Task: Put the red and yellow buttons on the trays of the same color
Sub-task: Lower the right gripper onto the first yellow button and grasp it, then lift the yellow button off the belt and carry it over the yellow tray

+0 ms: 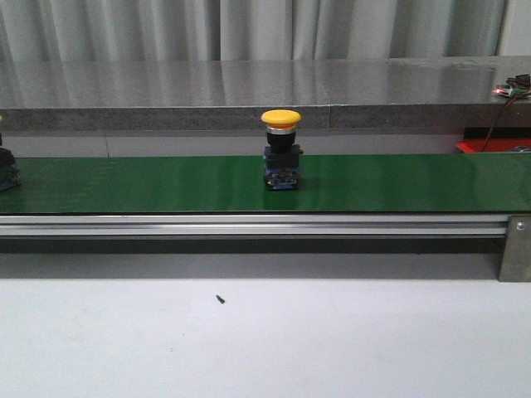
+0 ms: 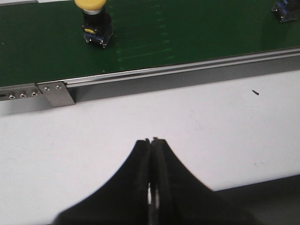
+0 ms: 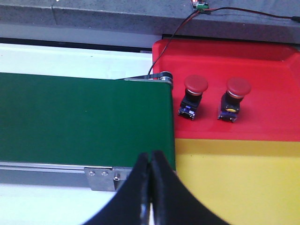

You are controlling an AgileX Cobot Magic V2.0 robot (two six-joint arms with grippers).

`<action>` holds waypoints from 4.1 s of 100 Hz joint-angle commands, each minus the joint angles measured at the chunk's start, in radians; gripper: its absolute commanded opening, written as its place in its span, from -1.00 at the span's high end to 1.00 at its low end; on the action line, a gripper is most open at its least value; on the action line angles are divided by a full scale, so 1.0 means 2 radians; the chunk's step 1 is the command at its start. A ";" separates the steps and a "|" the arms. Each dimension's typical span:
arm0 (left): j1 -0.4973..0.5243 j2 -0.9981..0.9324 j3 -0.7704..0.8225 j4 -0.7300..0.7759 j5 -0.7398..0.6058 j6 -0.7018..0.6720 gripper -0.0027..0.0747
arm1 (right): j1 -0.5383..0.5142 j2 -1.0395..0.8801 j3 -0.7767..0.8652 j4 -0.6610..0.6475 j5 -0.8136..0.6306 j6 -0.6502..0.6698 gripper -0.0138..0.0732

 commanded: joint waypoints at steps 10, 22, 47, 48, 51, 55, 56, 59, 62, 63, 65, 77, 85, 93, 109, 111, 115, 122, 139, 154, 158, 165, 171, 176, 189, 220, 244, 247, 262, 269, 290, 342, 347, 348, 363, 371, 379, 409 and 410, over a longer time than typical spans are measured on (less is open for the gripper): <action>-0.004 0.000 -0.012 -0.012 -0.026 0.001 0.98 | 0.007 0.066 -0.096 0.000 0.045 -0.005 0.82; -0.004 0.000 -0.012 -0.012 -0.026 0.001 0.98 | 0.029 0.118 -0.152 0.000 0.088 -0.005 0.81; -0.004 0.000 -0.012 -0.012 -0.026 0.001 0.98 | 0.080 0.226 -0.262 0.015 0.174 -0.005 0.30; -0.004 0.000 -0.012 -0.012 -0.026 0.001 0.98 | 0.082 0.232 -0.267 0.015 0.176 -0.005 0.26; -0.004 0.000 -0.012 -0.012 -0.026 0.001 0.98 | 0.086 0.243 -0.278 0.019 0.183 -0.005 0.08; -0.004 0.000 -0.012 -0.012 -0.026 0.001 0.98 | 0.092 0.259 -0.293 0.024 0.190 -0.005 -0.14; -0.004 0.000 -0.012 -0.012 -0.026 0.001 0.98 | 0.093 0.262 -0.296 0.025 0.193 -0.005 -0.17; -0.004 0.000 -0.012 -0.012 -0.026 0.001 0.98 | 0.097 0.273 -0.309 0.029 0.199 -0.005 -0.30; -0.004 0.000 -0.012 -0.012 -0.026 0.001 0.98 | 0.102 0.287 -0.320 0.033 0.207 -0.005 -0.44; -0.004 0.000 -0.012 -0.012 -0.026 0.001 0.98 | 0.103 0.289 -0.323 0.034 0.211 -0.005 -0.46; -0.004 0.000 -0.012 -0.012 -0.026 0.001 0.98 | 0.107 0.298 -0.332 0.037 0.217 -0.005 -0.52; -0.004 0.000 -0.012 -0.012 -0.026 0.001 0.98 | 0.126 0.343 -0.380 0.043 0.253 -0.005 -0.61; -0.004 0.000 -0.012 -0.012 -0.026 0.001 0.98 | 0.138 0.372 -0.413 0.043 0.276 -0.016 -0.61; -0.004 0.000 -0.012 -0.012 -0.026 0.001 0.98 | 0.148 0.402 -0.442 0.047 0.301 -0.025 -0.61; -0.004 0.000 -0.012 -0.012 -0.026 0.001 0.98 | 0.161 0.452 -0.497 0.079 0.353 -0.057 -0.61; -0.004 0.000 -0.012 -0.012 -0.026 0.001 0.98 | 0.163 0.458 -0.503 0.084 0.357 -0.062 -0.61; -0.004 0.000 -0.012 -0.012 -0.026 0.001 0.98 | 0.166 0.467 -0.513 0.092 0.368 -0.071 -0.61; -0.004 0.000 -0.012 -0.013 -0.026 0.001 0.98 | 0.170 0.486 -0.530 0.093 0.378 -0.075 -0.61; -0.004 0.000 -0.012 -0.013 -0.026 0.001 0.98 | 0.170 0.521 -0.559 0.093 0.370 -0.079 -0.61; -0.004 0.000 -0.012 -0.013 -0.026 0.001 0.98 | 0.170 0.547 -0.571 0.093 0.349 -0.088 -0.61; -0.004 0.000 -0.012 -0.013 -0.026 0.001 0.98 | 0.170 0.554 -0.571 0.092 0.342 -0.089 -0.61; -0.004 0.000 -0.012 -0.013 -0.026 0.001 0.98 | 0.169 0.563 -0.571 0.091 0.335 -0.089 -0.61; -0.004 0.000 -0.012 -0.013 -0.026 0.001 0.98 | 0.169 0.568 -0.571 0.090 0.333 -0.089 -0.60; -0.004 0.000 -0.012 -0.013 -0.026 0.001 0.98 | 0.169 0.572 -0.571 0.086 0.333 -0.089 -0.53; -0.004 0.000 -0.012 -0.013 -0.026 0.001 0.98 | 0.169 0.574 -0.571 0.077 0.333 -0.088 -0.05; -0.004 0.000 -0.012 -0.013 -0.026 0.001 0.98 | 0.166 0.551 -0.571 0.059 0.337 -0.088 0.34; -0.004 0.000 -0.012 -0.013 -0.026 0.001 0.98 | 0.108 0.488 -0.568 0.071 0.358 -0.088 0.34; -0.004 0.000 -0.012 -0.013 -0.026 0.001 0.98 | 0.099 0.479 -0.566 0.072 0.360 -0.088 0.34; -0.004 0.000 -0.012 -0.013 -0.026 0.001 0.98 | 0.044 0.440 -0.539 0.079 0.359 -0.088 0.34; -0.004 0.000 -0.012 -0.013 -0.026 0.001 0.98 | 0.015 0.426 -0.521 0.082 0.358 -0.088 0.34; -0.004 0.000 -0.012 -0.013 -0.026 0.001 0.98 | -0.062 0.406 -0.466 0.097 0.353 -0.078 0.34; -0.004 0.000 -0.012 -0.013 -0.026 0.001 0.98 | -0.151 0.415 -0.326 0.133 0.193 -0.078 0.34; -0.004 0.000 -0.012 -0.013 -0.026 0.001 0.98 | -0.151 0.420 -0.320 0.133 0.184 -0.078 0.34; -0.004 0.000 -0.012 -0.013 -0.026 0.001 0.98 | -0.151 0.422 -0.319 0.133 0.181 -0.078 0.34; -0.004 0.000 -0.012 -0.013 -0.026 0.001 0.98 | -0.151 0.443 -0.313 0.133 0.163 -0.078 0.34; -0.004 0.000 -0.012 -0.013 -0.026 0.001 0.98 | -0.151 0.458 -0.313 0.133 0.157 -0.078 0.34; -0.004 0.000 -0.012 -0.013 -0.026 0.001 0.98 | -0.151 0.469 -0.313 0.133 0.156 -0.078 0.34; -0.004 0.000 -0.012 -0.013 -0.026 0.001 0.98 | -0.151 0.503 -0.312 0.133 0.145 -0.078 0.34; -0.004 0.000 -0.012 -0.013 -0.026 0.001 0.98 | -0.151 0.503 -0.312 0.133 0.145 -0.078 0.34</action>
